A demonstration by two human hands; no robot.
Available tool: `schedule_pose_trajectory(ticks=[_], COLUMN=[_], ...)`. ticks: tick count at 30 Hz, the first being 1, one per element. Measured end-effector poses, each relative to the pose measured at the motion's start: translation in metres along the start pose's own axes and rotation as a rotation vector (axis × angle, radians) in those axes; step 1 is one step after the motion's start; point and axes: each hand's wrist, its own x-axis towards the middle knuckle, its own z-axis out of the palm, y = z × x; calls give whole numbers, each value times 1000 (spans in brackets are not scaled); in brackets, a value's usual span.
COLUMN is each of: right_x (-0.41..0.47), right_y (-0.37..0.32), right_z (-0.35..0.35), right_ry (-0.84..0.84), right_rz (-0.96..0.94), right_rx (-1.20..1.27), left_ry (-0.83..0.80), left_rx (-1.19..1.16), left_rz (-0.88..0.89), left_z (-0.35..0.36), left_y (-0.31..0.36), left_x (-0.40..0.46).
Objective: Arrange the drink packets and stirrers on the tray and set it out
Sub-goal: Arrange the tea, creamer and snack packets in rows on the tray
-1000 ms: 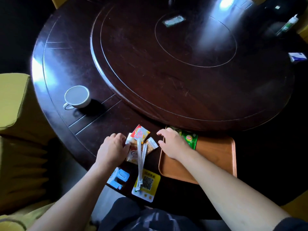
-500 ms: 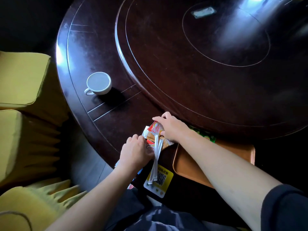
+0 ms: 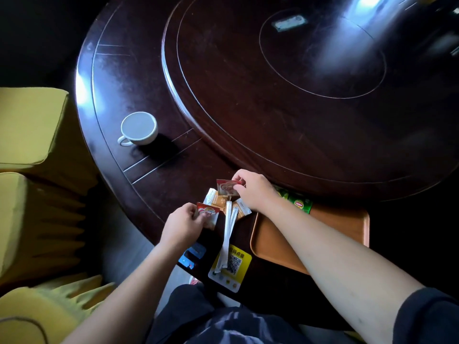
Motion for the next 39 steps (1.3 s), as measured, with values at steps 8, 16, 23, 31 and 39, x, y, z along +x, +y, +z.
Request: schedule_pose_trajectory(ticks=[8, 16, 23, 31, 39], right_x=[-35, -91, -128, -143, -146], right_y=[22, 80, 128, 145, 145], right_z=[-11, -24, -10, 3, 13], right_ry=[165, 273, 310, 297, 289], right_rz=[63, 301, 437, 422, 168], right_rx=[288, 415, 527, 371, 69], left_ry=[4, -158, -290, -209, -115], left_rx=[-345, -320, -59, 79, 350], left_rz=[-38, 89, 230, 272, 708], left_z=[-27, -2, 54, 91, 89], left_y=[2, 55, 95, 107, 87], left_x=[4, -12, -28, -39, -39])
